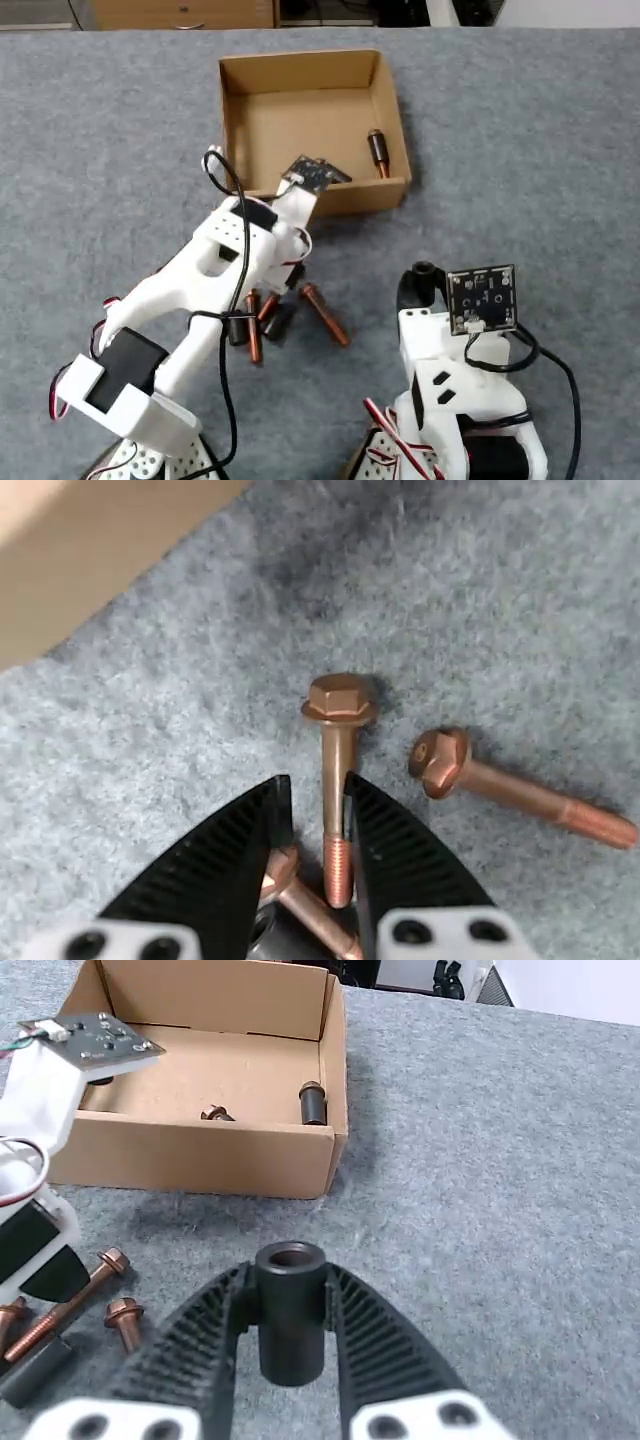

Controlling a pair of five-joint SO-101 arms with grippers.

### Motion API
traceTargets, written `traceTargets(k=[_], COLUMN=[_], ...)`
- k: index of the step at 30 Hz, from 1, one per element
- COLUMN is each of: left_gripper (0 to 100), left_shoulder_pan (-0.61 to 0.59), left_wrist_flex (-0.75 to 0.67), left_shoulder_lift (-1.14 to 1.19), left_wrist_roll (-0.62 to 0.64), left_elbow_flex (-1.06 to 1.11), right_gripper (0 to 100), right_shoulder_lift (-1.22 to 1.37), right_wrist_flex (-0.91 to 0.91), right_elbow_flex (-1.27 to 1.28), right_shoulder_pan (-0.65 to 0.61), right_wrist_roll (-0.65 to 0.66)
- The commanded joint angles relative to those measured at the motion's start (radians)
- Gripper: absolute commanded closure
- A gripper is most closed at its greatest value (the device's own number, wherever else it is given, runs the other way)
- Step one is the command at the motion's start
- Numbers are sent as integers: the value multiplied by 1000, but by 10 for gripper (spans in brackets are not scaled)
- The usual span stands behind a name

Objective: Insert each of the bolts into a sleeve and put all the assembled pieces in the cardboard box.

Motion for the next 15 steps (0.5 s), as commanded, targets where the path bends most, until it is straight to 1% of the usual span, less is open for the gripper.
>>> traceTargets(k=[1,4,9,15], left_gripper=[904,904,904,904], left_shoulder_pan=[-3,-3,-3,-2], left_wrist_flex=[-21,-28,-101,-107], left_shoulder_lift=[-4,-4,15,99], left_wrist_roll=[-2,-5,-5,0], left_elbow_flex=[-5,-8,18,14], right_gripper=[997,997,997,997], right_shoulder_lift=[-108,-108,-108,-108], right_wrist_flex=[2,2,2,2], right_elbow_flex=[1,1,2,2], right_shoulder_pan=[15,15,15,13], right_wrist_roll=[5,5,5,5])
